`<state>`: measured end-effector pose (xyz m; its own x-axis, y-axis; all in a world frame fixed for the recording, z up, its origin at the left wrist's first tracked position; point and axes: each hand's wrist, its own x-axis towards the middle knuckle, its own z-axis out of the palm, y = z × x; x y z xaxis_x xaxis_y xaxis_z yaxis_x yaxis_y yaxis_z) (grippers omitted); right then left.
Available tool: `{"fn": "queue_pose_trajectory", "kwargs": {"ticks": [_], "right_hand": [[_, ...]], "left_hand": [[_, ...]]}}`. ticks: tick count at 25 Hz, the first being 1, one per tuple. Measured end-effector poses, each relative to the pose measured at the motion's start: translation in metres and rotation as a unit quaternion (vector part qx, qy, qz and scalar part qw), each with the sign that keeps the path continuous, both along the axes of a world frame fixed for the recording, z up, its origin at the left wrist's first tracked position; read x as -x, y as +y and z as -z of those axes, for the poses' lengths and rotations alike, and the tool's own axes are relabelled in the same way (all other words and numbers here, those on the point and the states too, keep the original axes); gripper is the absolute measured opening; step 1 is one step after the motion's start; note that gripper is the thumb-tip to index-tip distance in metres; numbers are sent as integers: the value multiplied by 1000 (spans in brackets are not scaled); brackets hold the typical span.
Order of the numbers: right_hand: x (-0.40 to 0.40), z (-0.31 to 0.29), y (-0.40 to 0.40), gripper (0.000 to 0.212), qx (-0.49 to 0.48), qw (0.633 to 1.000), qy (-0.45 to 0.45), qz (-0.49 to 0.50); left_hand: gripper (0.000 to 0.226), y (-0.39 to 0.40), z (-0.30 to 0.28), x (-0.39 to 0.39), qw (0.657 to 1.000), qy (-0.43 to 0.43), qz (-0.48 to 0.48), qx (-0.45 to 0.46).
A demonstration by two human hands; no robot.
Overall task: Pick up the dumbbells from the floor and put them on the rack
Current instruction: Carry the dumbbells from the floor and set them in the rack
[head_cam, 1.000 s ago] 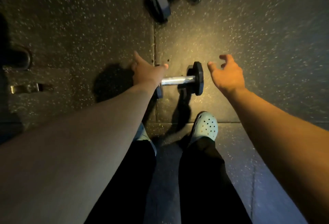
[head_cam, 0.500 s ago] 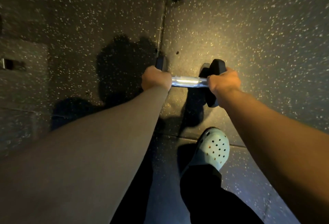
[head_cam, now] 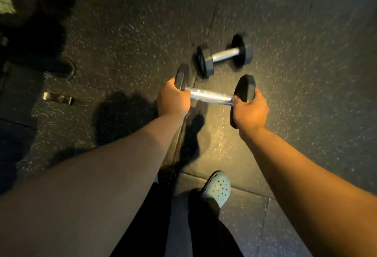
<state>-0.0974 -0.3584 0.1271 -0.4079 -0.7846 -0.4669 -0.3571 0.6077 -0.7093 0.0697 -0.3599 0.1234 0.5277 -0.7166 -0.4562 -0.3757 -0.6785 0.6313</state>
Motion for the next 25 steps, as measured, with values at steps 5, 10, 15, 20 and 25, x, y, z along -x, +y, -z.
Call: {"fn": "queue_pose_trajectory", "kwargs": {"ticks": [5,10,15,20,25], "right_hand": [[-20,-192,-4,42,110,994,-15,-26],[-61,-356,16,46,188,980,-41,-56],[-109,-451,23,49,246,958,-72,-129],[-185,-505,47,50,297,929,-97,-200],[-315,-536,100,43,308,895,-152,-284]], "left_hand": [[22,8,-199,-17,993,3,-43,111],[24,45,-372,-47,975,0,-127,183],[25,74,-462,-91,946,-6,-198,257],[31,121,-503,-161,916,-33,-261,302],[21,205,-539,-270,874,-60,-338,343]]}}
